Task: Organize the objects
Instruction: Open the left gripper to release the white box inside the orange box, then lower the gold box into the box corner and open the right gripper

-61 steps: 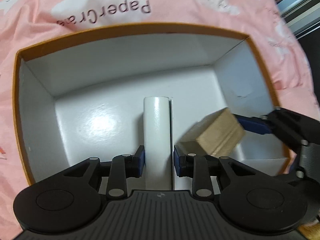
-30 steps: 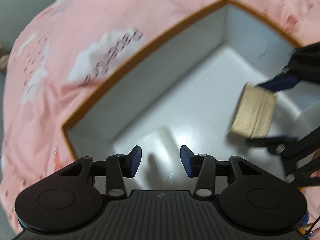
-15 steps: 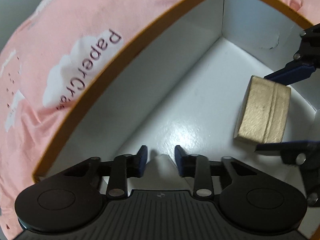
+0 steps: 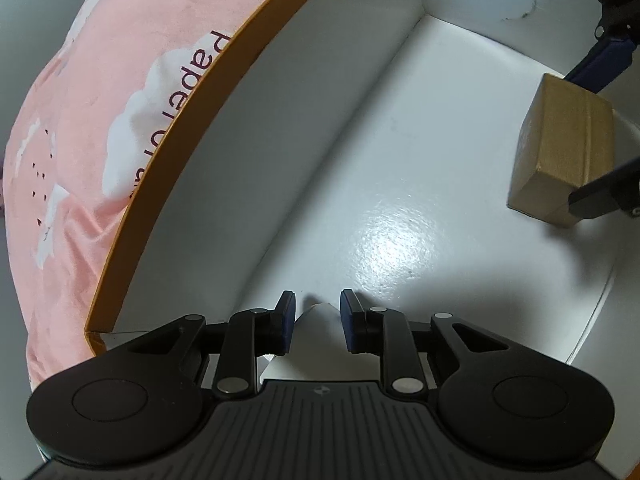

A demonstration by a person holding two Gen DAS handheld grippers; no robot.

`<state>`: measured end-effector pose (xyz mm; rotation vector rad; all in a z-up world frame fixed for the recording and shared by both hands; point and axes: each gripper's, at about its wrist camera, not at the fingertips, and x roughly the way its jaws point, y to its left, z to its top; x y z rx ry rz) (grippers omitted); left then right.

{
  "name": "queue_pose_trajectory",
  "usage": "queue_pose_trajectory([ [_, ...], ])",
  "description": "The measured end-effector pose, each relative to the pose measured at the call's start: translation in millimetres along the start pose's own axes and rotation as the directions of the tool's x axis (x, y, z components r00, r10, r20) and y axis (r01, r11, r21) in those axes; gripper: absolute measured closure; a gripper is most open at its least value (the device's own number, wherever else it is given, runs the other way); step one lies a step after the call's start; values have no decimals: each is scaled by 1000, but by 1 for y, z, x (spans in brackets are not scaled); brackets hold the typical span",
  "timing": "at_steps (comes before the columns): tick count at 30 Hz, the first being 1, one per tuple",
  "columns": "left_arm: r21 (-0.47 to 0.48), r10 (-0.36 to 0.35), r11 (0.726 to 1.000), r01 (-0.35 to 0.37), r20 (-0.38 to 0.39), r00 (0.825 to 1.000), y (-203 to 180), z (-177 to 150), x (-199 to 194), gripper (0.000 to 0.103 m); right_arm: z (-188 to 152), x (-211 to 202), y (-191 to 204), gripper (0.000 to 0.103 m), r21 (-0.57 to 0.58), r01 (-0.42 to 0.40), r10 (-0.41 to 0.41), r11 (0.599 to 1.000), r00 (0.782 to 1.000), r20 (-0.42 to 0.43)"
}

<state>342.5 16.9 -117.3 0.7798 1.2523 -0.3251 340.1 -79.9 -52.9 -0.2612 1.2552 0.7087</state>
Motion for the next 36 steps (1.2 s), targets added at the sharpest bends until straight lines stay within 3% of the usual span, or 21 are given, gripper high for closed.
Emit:
queue_pose_trajectory([
  [7, -142, -8, 990, 23, 105, 994, 13, -9, -14, 74, 5, -4, -4, 41, 110, -42, 39, 993, 999, 23],
  [11, -204, -14, 977, 55, 199, 980, 29, -20, -44, 74, 13, -9, 1, 41, 173, -38, 25, 984, 997, 79],
  [17, -393, 32, 916, 82, 275, 961, 68, -43, -85, 74, 34, -10, 7, 41, 327, -93, 31, 940, 982, 188],
  [23, -574, 58, 815, 79, 217, 974, 112, -68, -91, 74, 53, 10, 27, 41, 419, -108, -6, 901, 965, 261],
  [27, -613, 17, 783, 106, 191, 982, 112, -95, -95, 74, 62, 25, 41, 41, 434, -107, -22, 895, 959, 283],
  [33, -649, -24, 743, 161, 214, 977, 118, -99, -90, 74, 72, 44, 60, 41, 425, -74, -60, 902, 954, 292],
  [36, -673, -36, 721, 164, 201, 979, 120, -98, -89, 72, 74, 53, 68, 41, 423, -86, -41, 902, 958, 283],
])
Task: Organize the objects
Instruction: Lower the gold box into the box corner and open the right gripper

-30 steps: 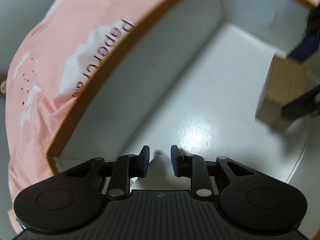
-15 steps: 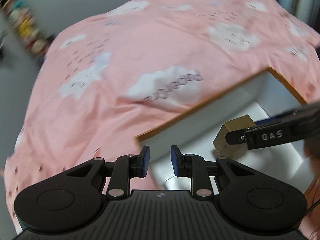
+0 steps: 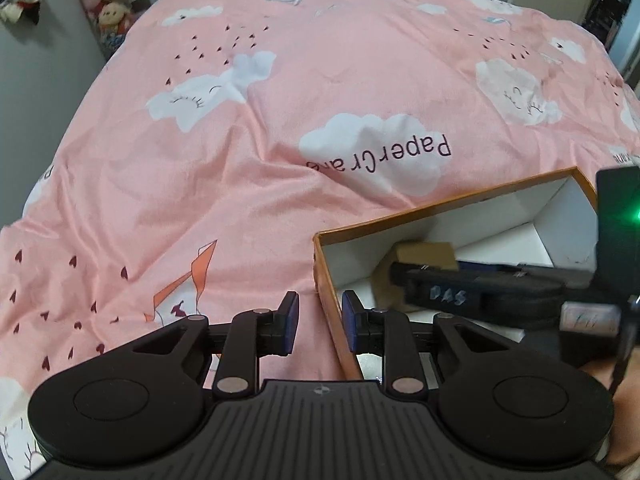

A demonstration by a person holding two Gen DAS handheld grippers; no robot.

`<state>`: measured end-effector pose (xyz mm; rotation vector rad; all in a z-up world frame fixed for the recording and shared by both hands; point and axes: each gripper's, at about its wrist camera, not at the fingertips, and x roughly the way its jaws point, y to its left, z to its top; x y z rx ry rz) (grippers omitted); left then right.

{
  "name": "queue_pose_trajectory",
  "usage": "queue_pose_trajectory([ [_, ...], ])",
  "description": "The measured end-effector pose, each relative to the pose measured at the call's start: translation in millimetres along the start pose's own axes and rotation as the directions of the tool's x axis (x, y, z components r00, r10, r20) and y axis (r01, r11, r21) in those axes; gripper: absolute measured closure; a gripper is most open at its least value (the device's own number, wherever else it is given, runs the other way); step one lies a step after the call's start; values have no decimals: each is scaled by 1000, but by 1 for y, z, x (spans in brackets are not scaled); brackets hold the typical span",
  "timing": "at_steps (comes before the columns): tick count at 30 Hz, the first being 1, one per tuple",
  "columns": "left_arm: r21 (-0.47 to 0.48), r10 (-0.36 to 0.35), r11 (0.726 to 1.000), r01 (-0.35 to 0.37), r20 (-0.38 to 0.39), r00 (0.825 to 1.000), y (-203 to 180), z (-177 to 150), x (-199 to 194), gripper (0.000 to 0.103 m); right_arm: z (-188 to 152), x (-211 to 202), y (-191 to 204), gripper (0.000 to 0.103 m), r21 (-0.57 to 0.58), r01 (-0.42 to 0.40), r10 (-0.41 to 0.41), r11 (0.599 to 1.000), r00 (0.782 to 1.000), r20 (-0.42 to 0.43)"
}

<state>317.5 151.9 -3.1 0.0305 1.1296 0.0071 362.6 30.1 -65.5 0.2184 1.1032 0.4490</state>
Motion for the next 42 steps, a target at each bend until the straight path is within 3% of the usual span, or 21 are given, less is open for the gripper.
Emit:
queue_pose_trajectory([
  [5, 10, 13, 1000, -13, 3, 1000, -3, -3, -2, 70, -3, 4, 13, 41, -24, -59, 59, 998, 998, -16],
  [6, 10, 9, 1000, -9, 2, 1000, -3, -3, -2, 73, -4, 5, 16, 41, -35, -72, 71, 997, 997, -29],
  [17, -77, -98, 993, 94, -59, 993, 9, -10, 11, 76, -2, -3, 8, 41, -74, -145, 141, 987, 988, -63],
  [19, -78, -107, 992, 102, -61, 992, 9, -13, 12, 77, 0, -6, 6, 45, -65, -166, 162, 984, 985, -66],
  [24, -74, -131, 989, 126, -72, 989, 5, -15, 13, 91, 3, -8, 2, 69, -34, -190, 187, 981, 978, -89],
  [28, -61, -119, 992, 114, -70, 990, 1, -16, 13, 92, 2, -4, 2, 81, -13, -210, 208, 978, 973, -105],
  [37, -85, -138, 987, 133, -49, 989, 4, -21, 8, 91, 1, -16, 3, 83, -60, -195, 189, 979, 977, -95],
  [42, -131, -165, 978, 160, -26, 986, 5, -37, -1, 91, -10, -27, -3, 86, -133, -121, 95, 984, 978, -183],
])
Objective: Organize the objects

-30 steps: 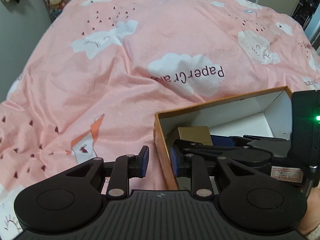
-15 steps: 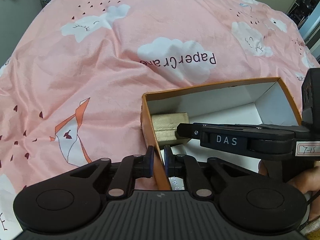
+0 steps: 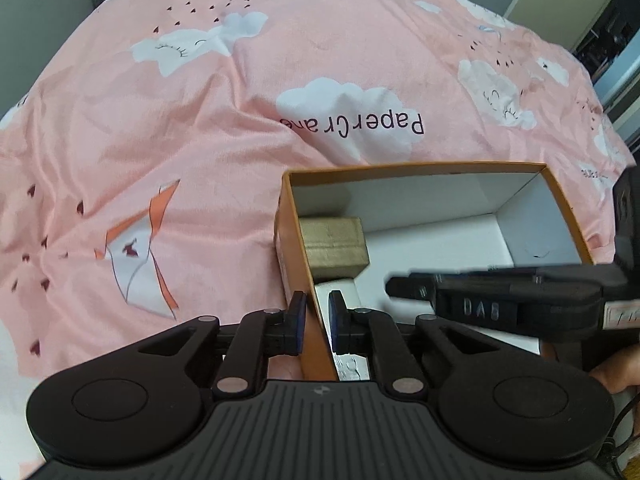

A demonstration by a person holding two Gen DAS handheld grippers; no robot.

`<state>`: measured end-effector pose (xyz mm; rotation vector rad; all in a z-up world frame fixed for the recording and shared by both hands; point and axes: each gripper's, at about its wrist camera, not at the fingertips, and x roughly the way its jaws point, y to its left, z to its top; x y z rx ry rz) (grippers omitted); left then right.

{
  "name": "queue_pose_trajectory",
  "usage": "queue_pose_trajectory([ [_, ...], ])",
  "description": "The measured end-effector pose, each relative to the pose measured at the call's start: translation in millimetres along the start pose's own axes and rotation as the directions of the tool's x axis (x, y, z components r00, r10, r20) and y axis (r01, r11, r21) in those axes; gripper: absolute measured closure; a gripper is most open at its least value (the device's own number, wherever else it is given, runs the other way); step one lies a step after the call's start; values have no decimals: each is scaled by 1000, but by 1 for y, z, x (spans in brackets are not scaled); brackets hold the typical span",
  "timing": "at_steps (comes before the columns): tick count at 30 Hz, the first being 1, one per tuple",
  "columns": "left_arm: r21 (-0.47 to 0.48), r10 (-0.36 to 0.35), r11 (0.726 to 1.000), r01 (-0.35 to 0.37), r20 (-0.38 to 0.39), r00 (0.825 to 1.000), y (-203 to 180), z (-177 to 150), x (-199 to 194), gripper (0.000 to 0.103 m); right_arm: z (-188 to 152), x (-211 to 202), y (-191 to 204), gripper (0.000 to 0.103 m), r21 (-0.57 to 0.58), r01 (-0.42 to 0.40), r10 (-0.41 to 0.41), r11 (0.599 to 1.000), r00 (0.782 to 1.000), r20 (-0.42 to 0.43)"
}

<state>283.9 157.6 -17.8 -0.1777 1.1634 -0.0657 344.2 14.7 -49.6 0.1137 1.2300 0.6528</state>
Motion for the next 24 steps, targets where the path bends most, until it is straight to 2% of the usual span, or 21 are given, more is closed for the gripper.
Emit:
queue_pose_trajectory([
  [6, -22, 3, 1000, -2, 41, 999, -2, -21, -10, 91, -31, 9, 3, 90, -65, 71, -79, 995, 987, -140],
  [11, -75, -22, 997, 27, 74, 997, 1, -32, -18, 91, -42, 23, 13, 93, -107, 82, -102, 991, 975, -199],
  [13, -86, -23, 996, 30, 87, 996, 3, -34, -21, 91, -42, 27, 15, 95, -101, 67, -88, 993, 971, -222],
  [15, -90, -17, 996, 26, 96, 995, 3, -36, -23, 91, -42, 28, 20, 101, -101, 61, -83, 993, 971, -225],
  [21, -99, -28, 994, 39, 113, 993, 5, -41, -26, 91, -44, 27, 21, 102, -103, 53, -75, 993, 973, -217],
  [24, -102, -31, 994, 43, 112, 993, 6, -40, -25, 90, -35, 21, 19, 102, -108, 83, -99, 991, 983, -155],
])
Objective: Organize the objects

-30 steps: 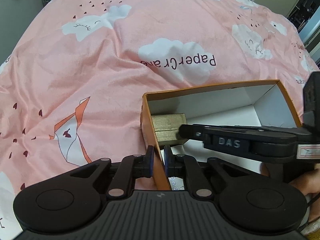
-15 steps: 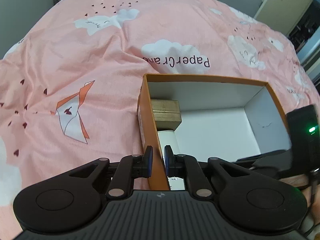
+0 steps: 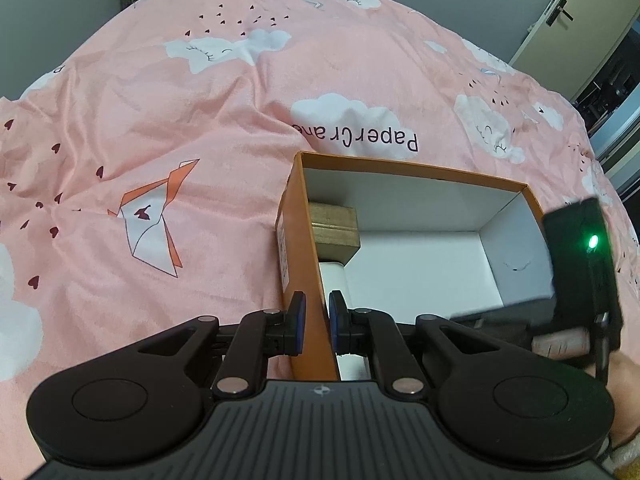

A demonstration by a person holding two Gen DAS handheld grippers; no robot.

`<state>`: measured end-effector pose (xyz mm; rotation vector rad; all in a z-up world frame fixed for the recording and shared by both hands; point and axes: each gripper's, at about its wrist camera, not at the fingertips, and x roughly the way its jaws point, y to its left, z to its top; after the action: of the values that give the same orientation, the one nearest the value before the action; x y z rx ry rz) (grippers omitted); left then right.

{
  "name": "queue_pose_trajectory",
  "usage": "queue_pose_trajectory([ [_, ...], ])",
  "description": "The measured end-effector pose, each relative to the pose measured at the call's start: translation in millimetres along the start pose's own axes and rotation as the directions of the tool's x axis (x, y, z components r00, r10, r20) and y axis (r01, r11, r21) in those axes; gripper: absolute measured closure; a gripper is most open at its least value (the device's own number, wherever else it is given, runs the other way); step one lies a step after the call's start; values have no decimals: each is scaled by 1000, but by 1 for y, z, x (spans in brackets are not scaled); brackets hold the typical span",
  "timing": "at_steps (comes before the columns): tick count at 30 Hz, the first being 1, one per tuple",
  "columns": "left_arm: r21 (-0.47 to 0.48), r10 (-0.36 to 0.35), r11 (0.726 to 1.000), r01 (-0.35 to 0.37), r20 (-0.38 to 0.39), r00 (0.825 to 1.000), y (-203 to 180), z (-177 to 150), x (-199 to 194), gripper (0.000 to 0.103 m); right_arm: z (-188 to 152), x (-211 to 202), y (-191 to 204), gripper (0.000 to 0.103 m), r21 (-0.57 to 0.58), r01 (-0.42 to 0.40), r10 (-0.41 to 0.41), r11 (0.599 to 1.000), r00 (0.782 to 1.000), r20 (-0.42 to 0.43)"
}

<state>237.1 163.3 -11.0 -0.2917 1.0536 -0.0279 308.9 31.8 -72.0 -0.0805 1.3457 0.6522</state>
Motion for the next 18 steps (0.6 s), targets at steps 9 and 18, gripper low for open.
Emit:
queue_pose_trajectory([
  [9, -5, 4, 1000, -4, 11, 1000, 4, 18, 10, 90, 51, 0, -7, 102, -9, 59, -57, 998, 986, 156],
  [18, 11, 12, 1000, -12, 28, 1000, 4, 24, 14, 90, 67, 12, 9, 103, -112, 70, -43, 991, 973, 227],
])
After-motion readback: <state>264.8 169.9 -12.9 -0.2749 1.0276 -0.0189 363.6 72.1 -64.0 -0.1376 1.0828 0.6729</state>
